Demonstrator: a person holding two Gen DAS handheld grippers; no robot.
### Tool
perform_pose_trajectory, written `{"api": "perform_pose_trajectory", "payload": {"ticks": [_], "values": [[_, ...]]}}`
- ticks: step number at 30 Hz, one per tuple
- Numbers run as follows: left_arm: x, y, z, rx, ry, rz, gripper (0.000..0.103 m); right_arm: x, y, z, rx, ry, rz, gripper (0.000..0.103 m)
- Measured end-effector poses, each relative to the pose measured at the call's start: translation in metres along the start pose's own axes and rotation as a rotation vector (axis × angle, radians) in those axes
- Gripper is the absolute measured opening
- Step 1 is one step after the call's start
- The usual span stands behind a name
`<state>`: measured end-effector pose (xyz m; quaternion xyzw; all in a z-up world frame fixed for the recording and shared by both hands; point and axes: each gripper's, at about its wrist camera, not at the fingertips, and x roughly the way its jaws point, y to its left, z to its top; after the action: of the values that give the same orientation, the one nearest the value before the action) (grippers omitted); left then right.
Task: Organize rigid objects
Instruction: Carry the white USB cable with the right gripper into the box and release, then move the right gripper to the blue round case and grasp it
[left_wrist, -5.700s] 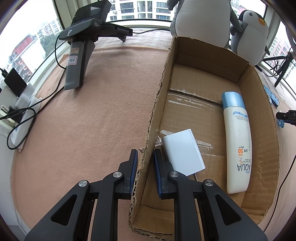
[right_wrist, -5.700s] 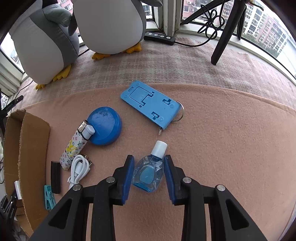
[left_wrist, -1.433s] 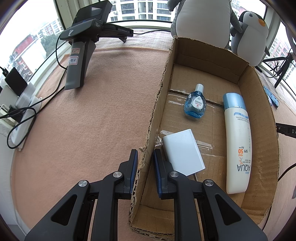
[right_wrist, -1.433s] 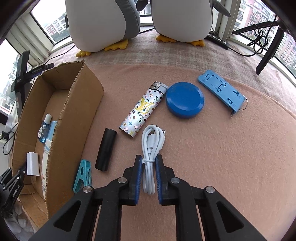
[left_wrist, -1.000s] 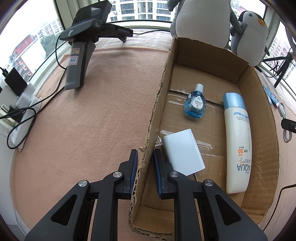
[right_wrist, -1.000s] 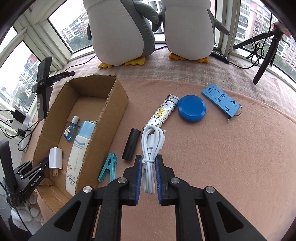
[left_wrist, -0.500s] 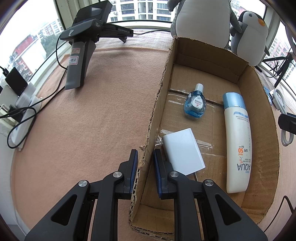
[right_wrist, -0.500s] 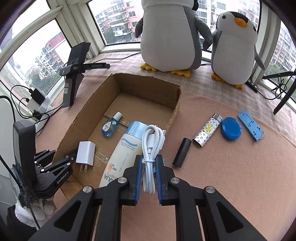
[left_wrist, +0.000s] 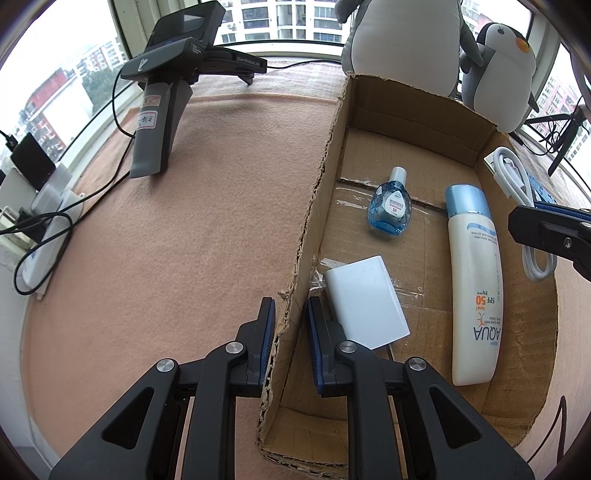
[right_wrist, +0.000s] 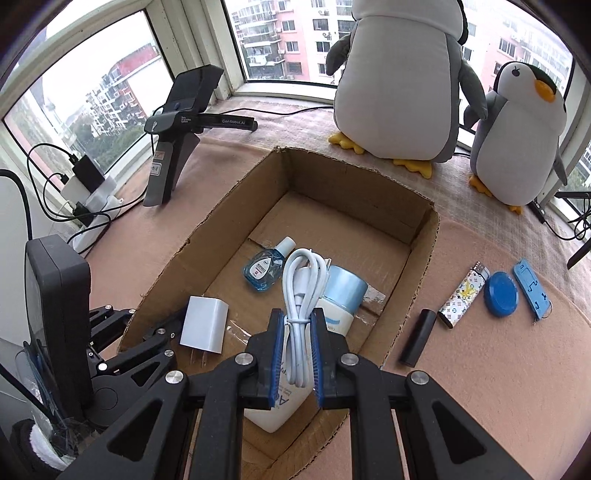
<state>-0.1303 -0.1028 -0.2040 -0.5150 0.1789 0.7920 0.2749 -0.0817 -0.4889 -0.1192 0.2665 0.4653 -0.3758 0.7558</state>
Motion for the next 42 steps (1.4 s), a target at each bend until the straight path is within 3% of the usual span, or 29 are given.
{"api": "perform_pose_trajectory", "payload": {"ticks": [7,8,9,10,11,12,27,36,42], "values": [[0.0,0.0,0.0,0.009,0.0,-0.004,0.016,0.003,0.005,0.003,-0.019,-0.002,0.008,0.014],[0.0,0.0,0.0,0.009,0.0,-0.005,0.016,0.003,0.005,0.003,-0.02,-0.003,0.011,0.019],[0.0,0.0,0.0,0.016,0.0,-0.008,0.016,0.003,0.004,0.003,-0.021,-0.003,0.014,0.036],[0.0,0.0,0.0,0.018,0.0,-0.008,0.016,0.002,0.004,0.003,-0.016,-0.011,0.011,0.047],[0.0,0.0,0.0,0.019,0.0,-0.009,0.016,-0.001,0.002,0.003,-0.01,-0.027,0.003,0.066],[0.0,0.0,0.0,0.02,-0.001,-0.01,0.016,-0.004,0.001,0.003,-0.005,-0.047,-0.003,0.072],[0.0,-0.001,0.0,0.055,-0.001,-0.024,0.016,-0.012,-0.033,0.0,0.025,-0.054,-0.07,0.072],[-0.001,-0.001,0.0,0.076,0.0,-0.033,0.016,-0.014,-0.111,-0.009,0.136,-0.031,-0.122,0.072],[0.001,0.0,0.001,0.092,0.0,-0.039,0.016,-0.01,-0.176,-0.014,0.275,0.002,-0.125,0.072]]}}
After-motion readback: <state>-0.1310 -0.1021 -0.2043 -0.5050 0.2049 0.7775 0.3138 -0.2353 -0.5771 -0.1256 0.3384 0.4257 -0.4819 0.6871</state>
